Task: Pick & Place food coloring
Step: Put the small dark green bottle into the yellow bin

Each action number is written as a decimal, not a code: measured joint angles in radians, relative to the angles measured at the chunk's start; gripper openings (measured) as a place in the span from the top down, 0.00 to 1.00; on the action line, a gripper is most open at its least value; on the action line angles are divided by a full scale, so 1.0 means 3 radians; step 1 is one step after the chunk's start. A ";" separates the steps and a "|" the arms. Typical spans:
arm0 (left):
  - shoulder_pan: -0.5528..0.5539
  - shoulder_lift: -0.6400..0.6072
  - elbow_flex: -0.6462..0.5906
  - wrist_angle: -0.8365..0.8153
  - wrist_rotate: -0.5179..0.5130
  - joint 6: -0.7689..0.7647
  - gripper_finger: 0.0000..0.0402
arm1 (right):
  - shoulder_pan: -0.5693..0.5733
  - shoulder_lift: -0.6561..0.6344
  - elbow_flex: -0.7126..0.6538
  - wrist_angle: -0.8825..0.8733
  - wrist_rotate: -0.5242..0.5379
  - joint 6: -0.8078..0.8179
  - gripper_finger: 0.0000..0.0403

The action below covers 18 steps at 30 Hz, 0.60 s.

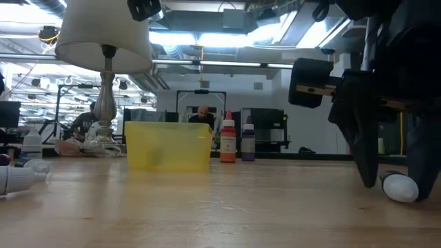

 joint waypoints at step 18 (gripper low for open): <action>0.0000 0.0000 0.0000 0.0005 -0.0026 -0.0028 0.37 | -0.0023 -0.0005 0.0174 -0.0198 0.0368 0.0577 0.81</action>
